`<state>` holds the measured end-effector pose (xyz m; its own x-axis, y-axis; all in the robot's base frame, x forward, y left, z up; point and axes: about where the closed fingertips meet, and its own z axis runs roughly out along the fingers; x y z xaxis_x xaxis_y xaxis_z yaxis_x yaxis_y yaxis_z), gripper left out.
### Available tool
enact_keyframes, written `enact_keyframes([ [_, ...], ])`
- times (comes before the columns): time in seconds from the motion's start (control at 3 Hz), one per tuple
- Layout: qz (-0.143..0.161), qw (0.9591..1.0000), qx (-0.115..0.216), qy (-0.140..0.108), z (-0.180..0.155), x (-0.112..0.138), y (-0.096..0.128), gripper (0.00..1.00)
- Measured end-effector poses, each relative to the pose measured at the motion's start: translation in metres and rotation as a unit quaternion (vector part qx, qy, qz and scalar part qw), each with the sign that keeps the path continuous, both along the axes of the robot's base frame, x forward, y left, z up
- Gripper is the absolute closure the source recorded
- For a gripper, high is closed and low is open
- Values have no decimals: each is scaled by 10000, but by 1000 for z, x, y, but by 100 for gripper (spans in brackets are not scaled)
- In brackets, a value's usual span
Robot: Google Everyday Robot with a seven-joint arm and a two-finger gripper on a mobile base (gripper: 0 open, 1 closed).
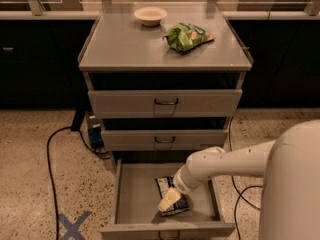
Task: Pick blue chip bag from bottom drawer and place on counter
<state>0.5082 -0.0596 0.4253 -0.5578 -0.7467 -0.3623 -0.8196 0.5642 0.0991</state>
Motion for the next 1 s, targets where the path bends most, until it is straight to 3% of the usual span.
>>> enact_keyframes([
  [0.33, -248, 9986, 256, 382, -42, 11, 28, 0],
  [0.67, -530, 9918, 767, 870, -85, 17, 51, 0],
  [1.0, -740, 9752, 1638, 1289, -116, 17, 63, 0],
])
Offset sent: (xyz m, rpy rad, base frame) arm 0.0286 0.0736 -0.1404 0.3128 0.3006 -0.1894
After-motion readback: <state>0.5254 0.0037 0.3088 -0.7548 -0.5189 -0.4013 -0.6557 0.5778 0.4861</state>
